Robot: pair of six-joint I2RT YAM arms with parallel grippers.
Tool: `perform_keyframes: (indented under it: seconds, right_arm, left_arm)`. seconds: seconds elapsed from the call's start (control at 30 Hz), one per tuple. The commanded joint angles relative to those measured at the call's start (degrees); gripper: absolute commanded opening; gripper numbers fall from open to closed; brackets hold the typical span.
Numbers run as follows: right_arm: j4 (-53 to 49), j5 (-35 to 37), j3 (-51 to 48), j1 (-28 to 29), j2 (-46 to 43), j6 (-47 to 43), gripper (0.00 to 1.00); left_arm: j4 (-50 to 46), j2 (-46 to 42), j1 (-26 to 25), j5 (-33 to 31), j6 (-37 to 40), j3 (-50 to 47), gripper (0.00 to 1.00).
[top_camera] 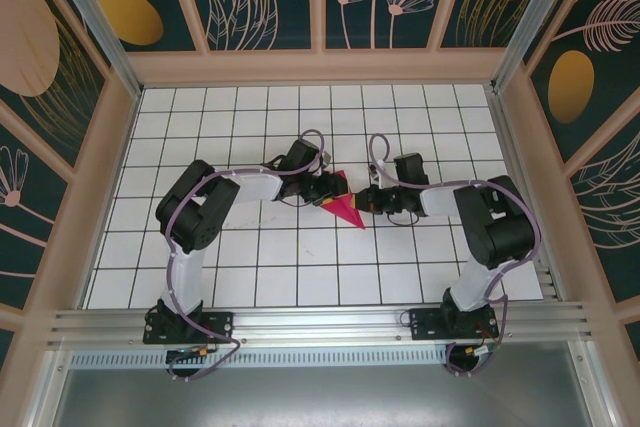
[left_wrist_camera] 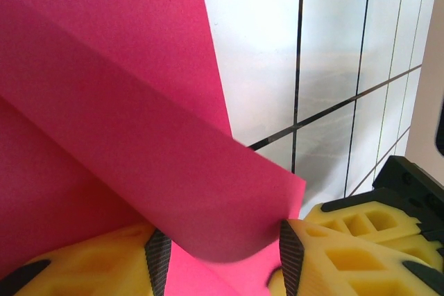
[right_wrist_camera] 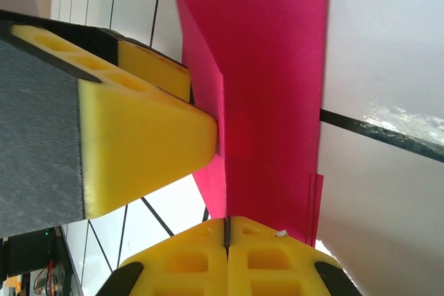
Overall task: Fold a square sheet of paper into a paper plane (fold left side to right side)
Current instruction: Fourth fold the wing at the center of the table.
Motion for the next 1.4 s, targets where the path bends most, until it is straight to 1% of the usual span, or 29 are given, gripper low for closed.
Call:
perform_keyframes:
  seconds: [0.0,0.6,1.07,1.37]
  right_arm:
    - [-1.6,-0.8,1.7,0.2,1.6,-1.7,0.02]
    - [-3.9,-0.8,3.7,-0.3,1.6,-2.9,0.02]
    - [-5.0,-0.5,4.6,-0.9,1.6,-3.0,0.02]
    - [-5.6,-0.7,5.6,-1.1,2.5,-3.2,0.02]
  left_arm:
    - [-4.1,-0.2,0.6,-2.9,2.1,-0.1,0.48]
    - [-5.2,0.2,0.6,-3.7,2.9,-0.3,0.48]
    - [-8.6,0.9,0.6,-5.6,4.3,0.6,0.48]
    - [-9.2,1.1,0.5,-5.6,4.4,1.0,0.48]
